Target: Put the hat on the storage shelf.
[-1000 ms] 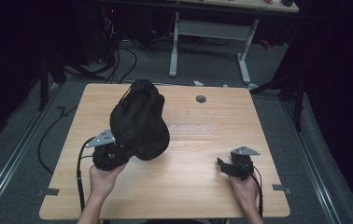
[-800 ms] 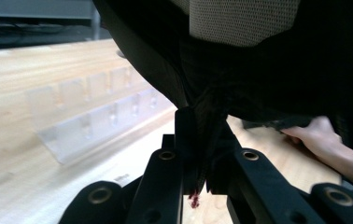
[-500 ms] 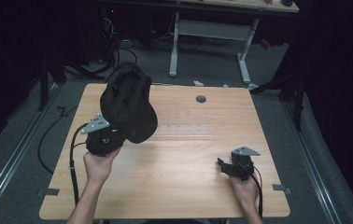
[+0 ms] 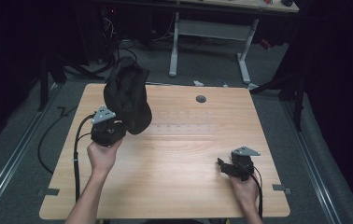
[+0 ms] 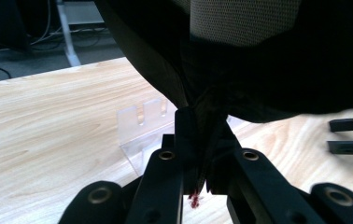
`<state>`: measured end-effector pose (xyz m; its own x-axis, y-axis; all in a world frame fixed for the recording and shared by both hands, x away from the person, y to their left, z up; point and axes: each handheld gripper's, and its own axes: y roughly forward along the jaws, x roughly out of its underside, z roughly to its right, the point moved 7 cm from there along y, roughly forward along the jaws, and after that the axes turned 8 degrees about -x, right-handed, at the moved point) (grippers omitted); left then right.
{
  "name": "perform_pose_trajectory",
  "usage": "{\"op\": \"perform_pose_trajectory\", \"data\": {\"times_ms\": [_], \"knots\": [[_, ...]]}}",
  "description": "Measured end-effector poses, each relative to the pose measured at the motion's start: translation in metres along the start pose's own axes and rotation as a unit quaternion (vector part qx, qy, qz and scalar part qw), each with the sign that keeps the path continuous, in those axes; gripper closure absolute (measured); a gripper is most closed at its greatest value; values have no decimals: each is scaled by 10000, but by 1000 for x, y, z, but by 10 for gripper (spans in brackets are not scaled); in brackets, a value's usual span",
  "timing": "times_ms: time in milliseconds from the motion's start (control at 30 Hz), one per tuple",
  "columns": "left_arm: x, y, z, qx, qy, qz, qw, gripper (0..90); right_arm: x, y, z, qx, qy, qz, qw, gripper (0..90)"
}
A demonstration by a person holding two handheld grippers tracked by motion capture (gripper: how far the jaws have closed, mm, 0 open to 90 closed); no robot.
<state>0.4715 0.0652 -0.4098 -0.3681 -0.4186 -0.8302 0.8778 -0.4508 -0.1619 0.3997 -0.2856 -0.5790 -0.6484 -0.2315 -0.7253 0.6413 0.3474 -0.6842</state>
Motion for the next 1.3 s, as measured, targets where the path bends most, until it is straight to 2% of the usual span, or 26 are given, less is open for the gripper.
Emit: {"op": "perform_pose_trajectory", "data": {"times_ms": [467, 1167, 1300], "knots": [[13, 24, -12, -347, 176, -44, 9992, 856, 0, 0, 0, 3, 10, -3, 10000, 341], [32, 41, -18, -523, 379, -190, 9977, 855, 0, 0, -1, -10, 4, -5, 10000, 339], [37, 44, -21, -550, 333, -217, 9977, 855, 0, 0, -1, -12, 3, -6, 10000, 339]]}}
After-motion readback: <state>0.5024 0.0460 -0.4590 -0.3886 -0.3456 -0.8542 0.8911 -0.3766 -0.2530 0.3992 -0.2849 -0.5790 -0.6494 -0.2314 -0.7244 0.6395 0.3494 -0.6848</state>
